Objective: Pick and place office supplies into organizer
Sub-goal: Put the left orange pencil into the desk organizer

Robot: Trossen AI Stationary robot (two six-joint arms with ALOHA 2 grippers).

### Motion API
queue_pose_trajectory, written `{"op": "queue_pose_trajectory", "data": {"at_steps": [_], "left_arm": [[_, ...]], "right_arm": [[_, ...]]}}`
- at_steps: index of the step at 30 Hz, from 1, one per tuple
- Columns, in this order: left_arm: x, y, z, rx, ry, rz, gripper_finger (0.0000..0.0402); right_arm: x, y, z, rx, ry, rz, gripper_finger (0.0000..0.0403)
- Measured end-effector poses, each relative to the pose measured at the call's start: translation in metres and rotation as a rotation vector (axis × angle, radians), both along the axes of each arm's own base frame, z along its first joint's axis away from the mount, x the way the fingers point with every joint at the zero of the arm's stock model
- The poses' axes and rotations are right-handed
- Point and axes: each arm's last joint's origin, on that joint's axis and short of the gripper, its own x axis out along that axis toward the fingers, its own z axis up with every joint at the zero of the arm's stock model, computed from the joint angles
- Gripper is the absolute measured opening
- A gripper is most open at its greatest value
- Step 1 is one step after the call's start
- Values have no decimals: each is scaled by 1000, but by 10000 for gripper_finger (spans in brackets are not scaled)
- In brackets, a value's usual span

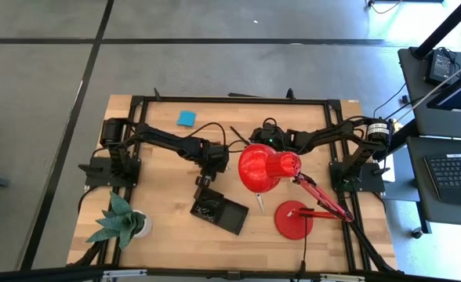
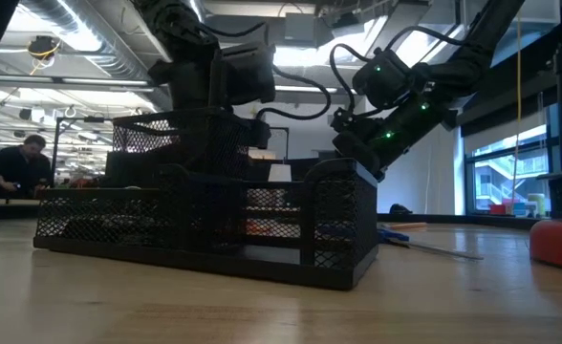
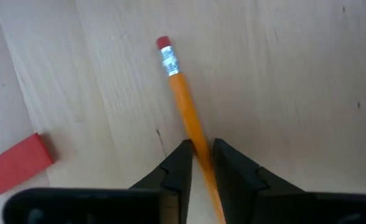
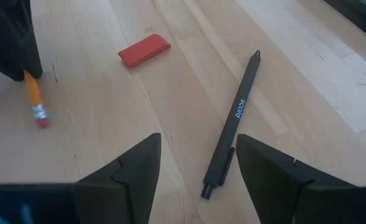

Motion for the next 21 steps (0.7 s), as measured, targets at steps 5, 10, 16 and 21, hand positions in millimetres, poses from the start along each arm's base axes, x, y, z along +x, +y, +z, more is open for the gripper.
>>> {"op": "queue_pose_trajectory", "data": {"at_steps": [5, 10, 16, 21], "left_arm": [[-1, 1, -1, 37, 14, -53, 28], [0, 7, -1, 36, -12, -46, 9], [4, 18, 0, 36, -65, -17, 10], [6, 31, 1, 15, -108, 105, 9]], "right_arm": [[0, 0, 0, 16, -7, -12, 212], [2, 0, 2, 12, -35, -13, 212], [7, 0, 9, -26, -111, 58, 212], [10, 2, 13, -15, -165, 155, 212]]}}
